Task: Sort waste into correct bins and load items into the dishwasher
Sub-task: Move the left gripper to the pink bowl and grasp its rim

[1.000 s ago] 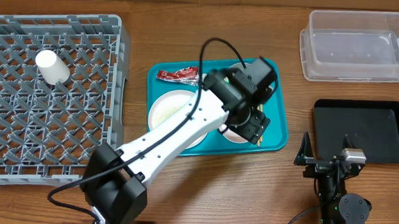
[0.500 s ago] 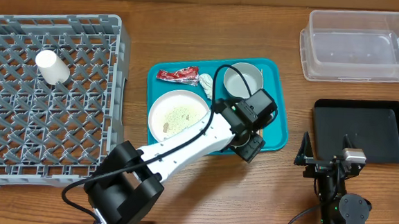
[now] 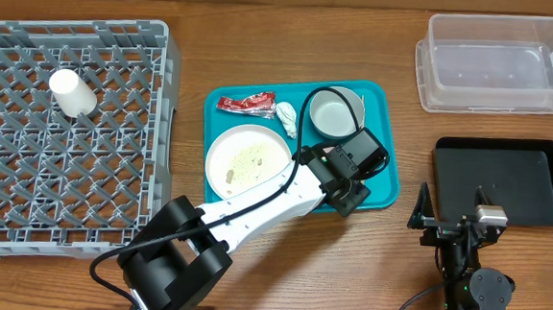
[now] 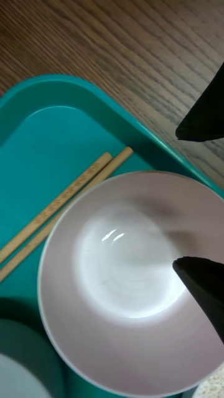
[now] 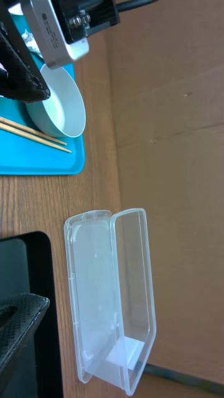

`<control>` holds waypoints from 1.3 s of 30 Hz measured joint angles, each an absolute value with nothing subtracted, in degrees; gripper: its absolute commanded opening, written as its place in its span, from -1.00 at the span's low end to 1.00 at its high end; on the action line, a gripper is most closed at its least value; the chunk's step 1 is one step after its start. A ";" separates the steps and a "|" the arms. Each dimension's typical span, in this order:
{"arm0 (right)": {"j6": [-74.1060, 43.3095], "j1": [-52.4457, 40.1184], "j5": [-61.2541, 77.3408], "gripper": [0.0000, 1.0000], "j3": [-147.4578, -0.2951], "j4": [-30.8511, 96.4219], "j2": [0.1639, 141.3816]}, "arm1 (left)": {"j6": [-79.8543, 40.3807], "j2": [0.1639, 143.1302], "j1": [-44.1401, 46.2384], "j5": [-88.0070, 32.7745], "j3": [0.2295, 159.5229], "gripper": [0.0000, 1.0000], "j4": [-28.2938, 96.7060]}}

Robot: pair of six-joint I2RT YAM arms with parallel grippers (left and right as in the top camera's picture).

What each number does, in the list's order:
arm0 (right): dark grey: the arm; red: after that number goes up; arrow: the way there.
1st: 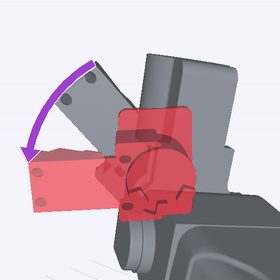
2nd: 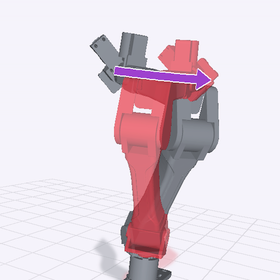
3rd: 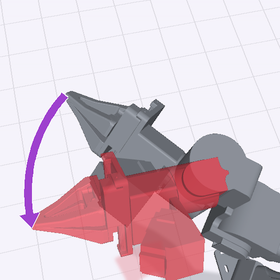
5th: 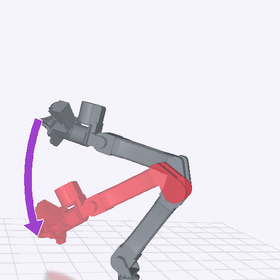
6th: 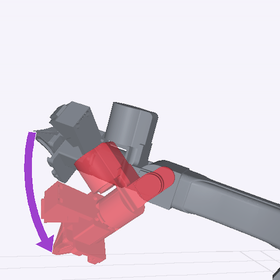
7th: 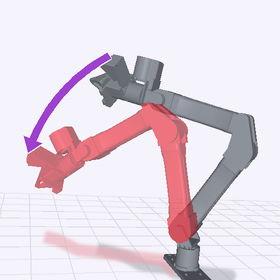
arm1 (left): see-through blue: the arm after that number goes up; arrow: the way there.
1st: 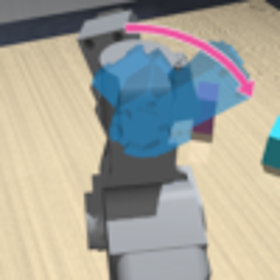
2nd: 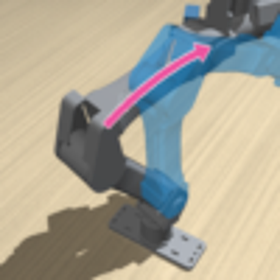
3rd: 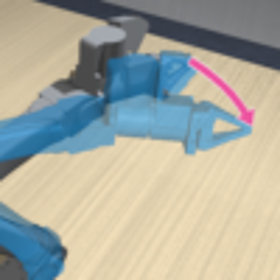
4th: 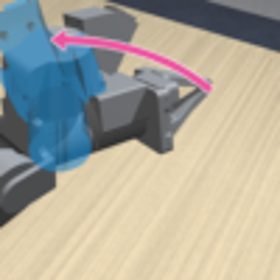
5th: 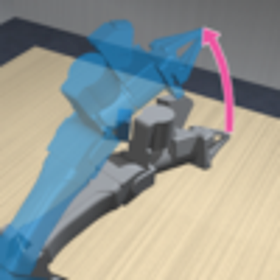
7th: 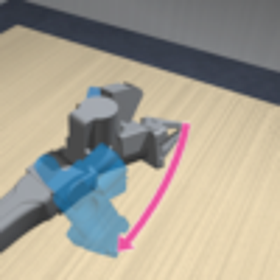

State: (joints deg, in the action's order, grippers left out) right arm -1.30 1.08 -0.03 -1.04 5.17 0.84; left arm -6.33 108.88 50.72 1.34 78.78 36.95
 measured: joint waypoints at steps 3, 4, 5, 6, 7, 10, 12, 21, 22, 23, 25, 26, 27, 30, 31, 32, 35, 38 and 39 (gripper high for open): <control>-1.32 1.08 -0.05 0.99 -1.04 5.15 0.84 | -5.72 108.90 50.85 1.30 78.78 0.17 36.36; -1.30 1.08 -0.03 0.99 -1.04 5.15 0.84 | -5.56 108.90 50.94 1.26 78.78 0.16 36.36; -1.30 1.08 -0.03 0.99 -1.04 5.15 0.84 | -5.52 108.92 51.03 1.10 78.78 0.15 36.36; -1.28 1.08 -0.03 0.99 -1.04 5.15 0.84 | -5.52 109.01 51.05 1.06 78.78 0.15 36.36; -1.26 1.08 -0.05 0.99 -1.04 5.15 0.84 | -5.52 109.21 51.05 0.95 78.78 0.15 36.34; -1.30 1.08 -0.03 0.99 -1.04 5.17 0.84 | -5.50 110.85 51.05 0.86 78.78 0.12 36.16; -1.30 1.08 -0.03 0.99 -1.04 5.17 0.84 | -5.50 112.14 51.05 0.84 78.76 0.12 36.14; -1.30 1.08 -0.05 0.99 -1.04 5.17 0.84 | -5.37 113.49 51.05 0.89 78.61 -0.35 35.90; -1.30 1.08 -0.05 0.99 -1.04 5.19 0.84 | -5.37 113.49 51.05 0.86 78.63 -0.39 35.94; -1.28 1.10 -0.03 0.99 -1.04 5.17 0.84 | -5.39 113.49 51.05 0.86 78.70 -0.43 36.03; -1.28 1.08 -0.05 0.99 -1.04 5.15 0.84 | -5.61 113.49 51.05 0.89 79.05 -0.56 36.64; -1.32 1.10 -0.03 0.99 -1.04 5.17 0.84 | -5.61 113.49 51.05 0.89 79.40 -0.59 37.23; -1.30 1.08 -0.03 0.99 -1.04 5.19 0.84 | -5.58 113.49 51.05 0.89 79.90 -0.65 37.87; -1.30 1.08 -0.05 0.99 -1.04 5.17 0.84 | -5.96 113.49 51.05 0.86 81.87 -0.92 39.44; -1.30 1.10 -0.05 0.99 -1.04 5.17 0.84 | -5.89 113.49 51.05 0.86 82.59 -0.92 39.90; -1.30 1.08 -0.03 0.99 -1.04 5.15 0.84 | -5.76 113.49 51.05 0.91 83.40 -0.92 40.45; -1.30 1.08 -0.03 0.99 -1.04 5.15 0.84 | -5.82 113.49 51.05 0.89 85.58 -0.92 43.40; -1.30 1.08 -0.05 0.99 -1.04 5.17 0.84 | -6.07 113.49 51.05 0.89 88.33 -0.92 47.57; -1.28 1.08 -0.03 0.99 -1.04 5.15 0.84 | -6.22 113.49 51.05 0.86 89.58 -0.92 49.30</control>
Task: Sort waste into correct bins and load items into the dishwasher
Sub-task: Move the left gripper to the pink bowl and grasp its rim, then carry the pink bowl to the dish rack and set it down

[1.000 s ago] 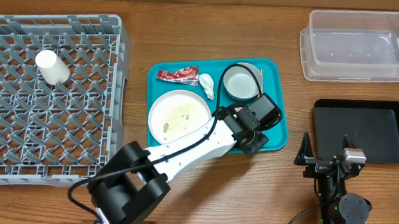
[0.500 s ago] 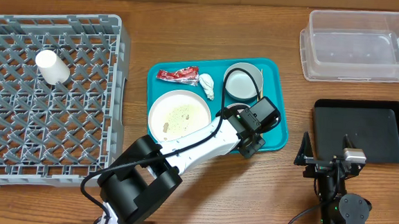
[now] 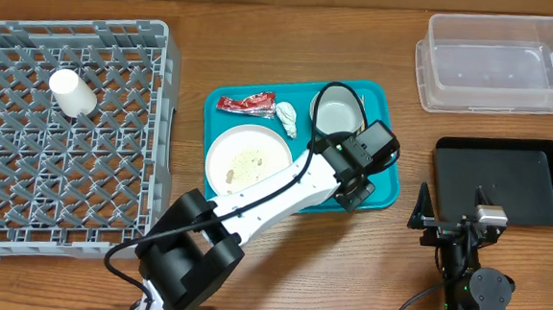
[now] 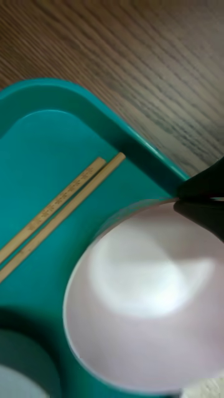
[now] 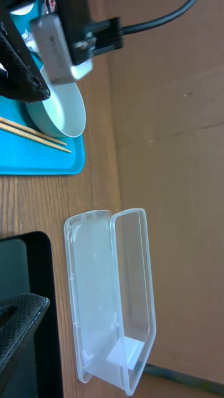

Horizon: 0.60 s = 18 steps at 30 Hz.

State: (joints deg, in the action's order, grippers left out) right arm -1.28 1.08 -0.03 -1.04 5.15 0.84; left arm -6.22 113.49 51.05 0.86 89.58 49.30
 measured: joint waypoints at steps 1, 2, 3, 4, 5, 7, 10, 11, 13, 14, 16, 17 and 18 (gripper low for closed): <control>-1.32 1.08 -0.03 0.99 -1.04 5.13 0.84 | -6.31 113.49 51.05 0.86 91.18 -0.92 51.03; -1.30 1.08 -0.03 0.99 -1.04 5.17 0.84 | -6.46 113.51 51.05 0.86 92.97 -0.92 52.95; -1.30 1.08 -0.03 0.99 -1.04 5.19 0.84 | -6.63 113.54 51.05 0.84 95.13 -0.92 55.00; -1.30 1.08 -0.05 0.99 -1.04 5.17 0.84 | -6.87 113.54 51.05 0.84 97.17 -0.92 56.47; -1.32 1.08 -0.05 0.99 -1.04 5.15 0.84 | -7.14 113.54 51.05 0.86 99.35 -0.92 58.08; -1.30 1.10 -0.03 0.99 -1.04 5.15 0.84 | -7.79 113.54 51.03 0.84 104.47 -0.92 61.54; -1.30 1.08 -0.05 0.99 -1.04 5.13 0.84 | -9.41 113.56 50.54 0.82 113.14 -0.92 67.51; -1.28 1.08 -0.03 0.99 -1.04 5.15 0.84 | -10.24 113.56 50.15 0.62 116.64 -0.92 69.80; -1.30 1.08 -0.05 0.99 -1.04 5.17 0.84 | -11.84 113.51 48.80 0.40 122.23 -0.92 73.47; -1.30 1.10 -0.03 0.99 -1.04 5.17 0.84 | -13.04 113.49 47.44 0.10 125.51 -0.92 76.01; -1.30 1.08 -0.03 0.99 -1.04 5.15 0.84 | -15.11 113.08 43.79 -0.43 130.15 -0.92 79.42; -1.30 1.08 -0.03 0.99 -1.04 5.17 0.84 | -16.36 112.71 40.56 -1.15 132.49 -0.92 81.43; -1.30 1.10 -0.05 1.00 -1.04 5.17 0.84 | -17.02 112.25 37.80 -1.98 133.86 -0.92 82.72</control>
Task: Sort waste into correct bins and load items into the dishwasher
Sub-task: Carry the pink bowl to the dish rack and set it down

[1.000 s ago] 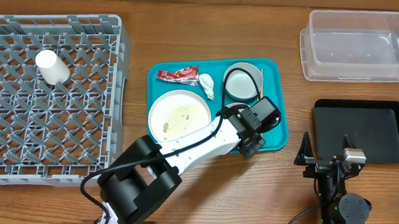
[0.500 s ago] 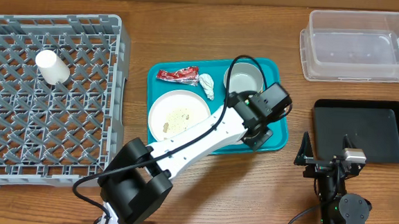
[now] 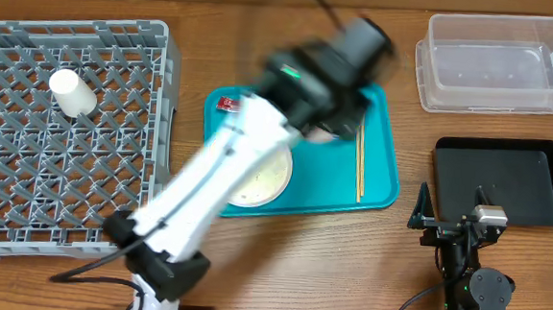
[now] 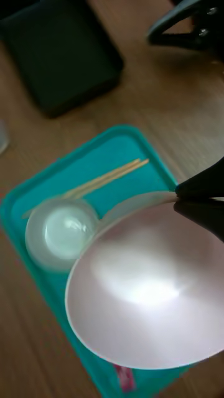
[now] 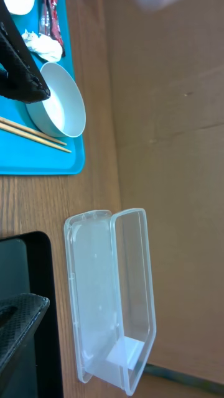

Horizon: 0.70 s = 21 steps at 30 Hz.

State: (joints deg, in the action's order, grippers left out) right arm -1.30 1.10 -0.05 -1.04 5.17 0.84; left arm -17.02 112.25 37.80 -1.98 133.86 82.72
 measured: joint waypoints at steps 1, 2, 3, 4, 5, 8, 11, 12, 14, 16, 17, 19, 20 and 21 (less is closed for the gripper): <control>-1.30 1.08 -0.05 0.99 -1.04 5.19 0.84 | -17.67 111.77 34.70 -3.29 134.91 -0.92 83.79; -1.28 1.08 -0.03 0.99 -1.04 5.19 0.84 | -18.24 111.11 30.59 -5.28 135.68 -0.92 84.86; -1.28 1.08 -0.03 0.99 -1.04 5.17 0.84 | -18.63 110.56 27.00 -7.09 136.09 -0.92 85.62; -1.30 1.08 -0.03 0.99 -1.04 5.15 0.84 | -19.07 110.13 23.31 -9.23 136.35 -0.92 86.24; -1.30 1.08 -0.03 0.99 -1.04 5.15 0.84 | -19.42 109.82 18.28 -12.29 136.57 -0.92 86.91; -1.30 1.08 -0.05 0.99 -1.04 5.17 0.84 | -19.59 109.71 6.90 -20.73 136.62 -0.92 88.33; -1.30 1.08 -0.05 0.99 -1.04 5.13 0.84 | -19.55 109.71 -4.29 -29.19 136.59 -0.92 89.21; -1.30 1.08 -0.05 0.99 -1.04 5.17 0.84 | -19.44 109.71 -7.73 -31.66 136.59 -0.92 89.47; -1.28 1.08 -0.08 0.99 -1.04 5.15 0.84 | -18.76 109.73 -14.59 -36.12 136.59 -0.92 89.91; -1.30 1.08 -0.03 0.99 -1.04 5.15 0.84 | -17.19 109.71 -20.40 -39.55 136.59 -0.92 90.89; -1.32 1.08 -0.05 0.99 -1.04 5.15 0.84 | -16.27 109.71 -22.72 -40.77 136.59 -0.92 91.37; -1.30 1.08 -0.03 0.99 -1.04 5.15 0.84 | -14.55 109.71 -27.03 -42.83 136.44 -0.91 92.31; -1.28 1.08 -0.05 0.99 -1.04 5.17 0.84 | -13.89 109.71 -28.73 -43.59 136.09 -0.92 92.51; -1.30 1.08 -0.03 0.99 -1.04 5.15 0.84 | -13.17 109.71 -30.39 -44.45 135.52 -0.91 92.71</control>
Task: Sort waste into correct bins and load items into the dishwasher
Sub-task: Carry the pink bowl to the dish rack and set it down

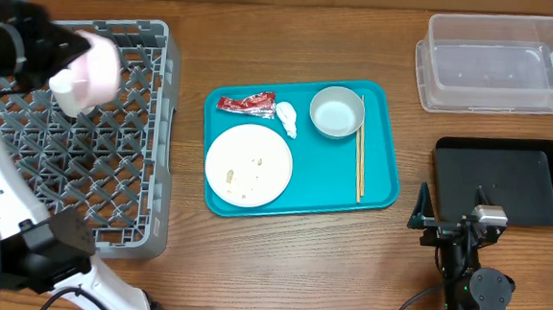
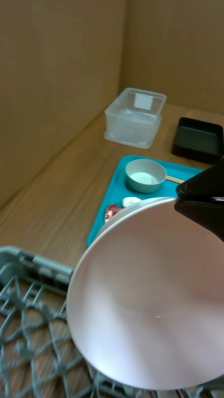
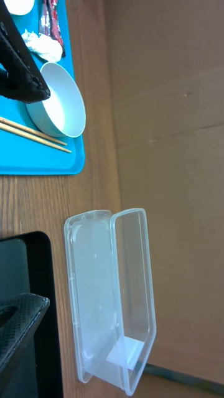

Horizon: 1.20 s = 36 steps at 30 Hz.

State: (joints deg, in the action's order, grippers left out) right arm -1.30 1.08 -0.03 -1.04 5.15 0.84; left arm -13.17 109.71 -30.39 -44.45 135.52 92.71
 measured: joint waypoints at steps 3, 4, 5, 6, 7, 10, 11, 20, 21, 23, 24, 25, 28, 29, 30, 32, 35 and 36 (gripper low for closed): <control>-1.30 1.10 -0.01 0.99 -1.04 5.17 0.84 | -10.39 109.49 -33.78 -48.47 131.22 -0.92 92.05; -1.28 1.08 -0.03 0.99 -1.04 5.17 0.84 | -9.45 109.49 -34.44 -50.26 129.16 -0.92 91.55; -1.30 1.08 -0.03 0.99 -1.04 5.17 0.84 | -8.56 109.49 -34.81 -52.16 126.82 -0.92 90.56; -1.30 1.08 -0.05 0.99 -1.04 5.17 0.84 | -7.73 109.49 -35.09 -54.35 123.96 -0.92 89.41; -1.30 1.08 -0.03 0.99 -1.04 5.17 0.84 | -7.11 109.49 -35.29 -56.34 121.16 -0.92 88.27; -1.30 1.08 -0.05 0.99 -1.04 5.15 0.84 | -5.72 109.58 -35.48 -61.47 112.97 -0.92 84.20; -1.32 1.08 -0.08 0.99 -1.04 5.17 0.84 | -5.50 109.58 -35.77 -63.20 110.39 -0.92 82.43; -1.32 1.08 -0.05 0.99 -1.04 5.15 0.84 | -4.25 109.58 -39.42 -70.96 96.09 -0.92 72.25; -1.30 1.08 -0.03 0.99 -1.04 5.17 0.84 | -4.25 109.58 -40.12 -70.94 95.18 -0.92 71.70; -1.30 1.08 -0.03 0.99 -1.04 5.15 0.84 | -4.21 109.58 -41.32 -70.94 93.62 -0.92 70.70; -1.30 1.08 -0.05 0.99 -1.04 5.17 0.84 | -4.21 109.58 -42.00 -70.91 92.68 -0.92 70.04; -1.30 1.08 -0.03 0.99 -1.04 5.17 0.84 | -4.21 109.58 -42.57 -70.94 91.70 -0.92 69.21; -1.30 1.08 -0.03 0.99 -1.04 5.17 0.84 | -4.19 109.58 -43.99 -71.53 88.33 -0.92 66.24; -1.32 1.08 -0.03 0.99 -1.04 5.19 0.84 | -4.19 109.58 -44.36 -72.12 87.24 -0.92 65.19; -1.32 1.08 -0.03 0.99 -1.04 5.15 0.84 | -4.23 109.58 -44.64 -73.12 86.30 -0.92 64.20; -1.30 1.08 -0.05 0.99 -1.04 5.17 0.84 | -4.23 109.58 -44.97 -75.50 84.47 -0.92 61.91; -1.30 1.10 -0.05 0.99 -1.04 5.17 0.84 | -4.43 109.58 -45.06 -78.30 82.30 -0.92 59.02; -1.28 1.08 -0.05 0.99 -1.06 5.17 0.84 | -4.62 109.58 -45.12 -78.91 81.80 -0.91 58.22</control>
State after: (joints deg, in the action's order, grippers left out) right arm -1.28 1.08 -0.05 -1.06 5.17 0.84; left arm -4.62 109.58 -45.12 -78.91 81.80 58.22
